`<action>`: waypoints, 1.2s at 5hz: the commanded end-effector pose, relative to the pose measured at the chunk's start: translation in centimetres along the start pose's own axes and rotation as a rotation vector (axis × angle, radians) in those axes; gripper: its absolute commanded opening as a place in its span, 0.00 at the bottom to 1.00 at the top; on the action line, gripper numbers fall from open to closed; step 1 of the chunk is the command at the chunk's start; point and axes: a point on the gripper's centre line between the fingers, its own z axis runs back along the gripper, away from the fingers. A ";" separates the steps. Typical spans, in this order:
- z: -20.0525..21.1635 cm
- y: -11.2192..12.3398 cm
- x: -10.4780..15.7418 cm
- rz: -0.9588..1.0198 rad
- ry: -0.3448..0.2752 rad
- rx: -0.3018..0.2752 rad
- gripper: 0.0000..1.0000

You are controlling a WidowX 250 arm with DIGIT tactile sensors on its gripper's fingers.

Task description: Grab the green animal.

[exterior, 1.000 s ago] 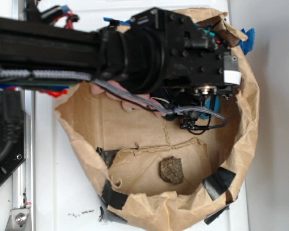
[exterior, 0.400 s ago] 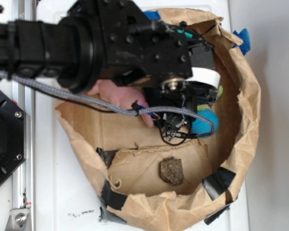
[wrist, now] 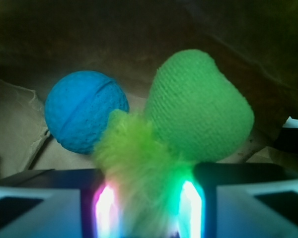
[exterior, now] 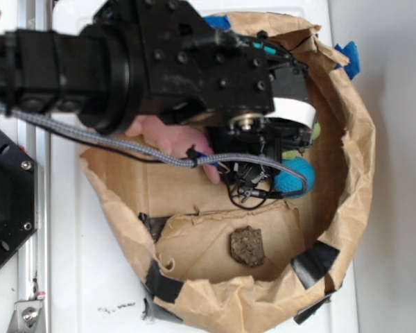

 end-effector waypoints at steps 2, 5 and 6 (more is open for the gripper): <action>9.4 -3.8 0.4 0.189 0.018 -0.046 0.00; 13.2 -1.5 -0.3 0.316 0.189 -0.120 0.00; 13.3 -1.4 -0.3 0.316 0.189 -0.131 0.00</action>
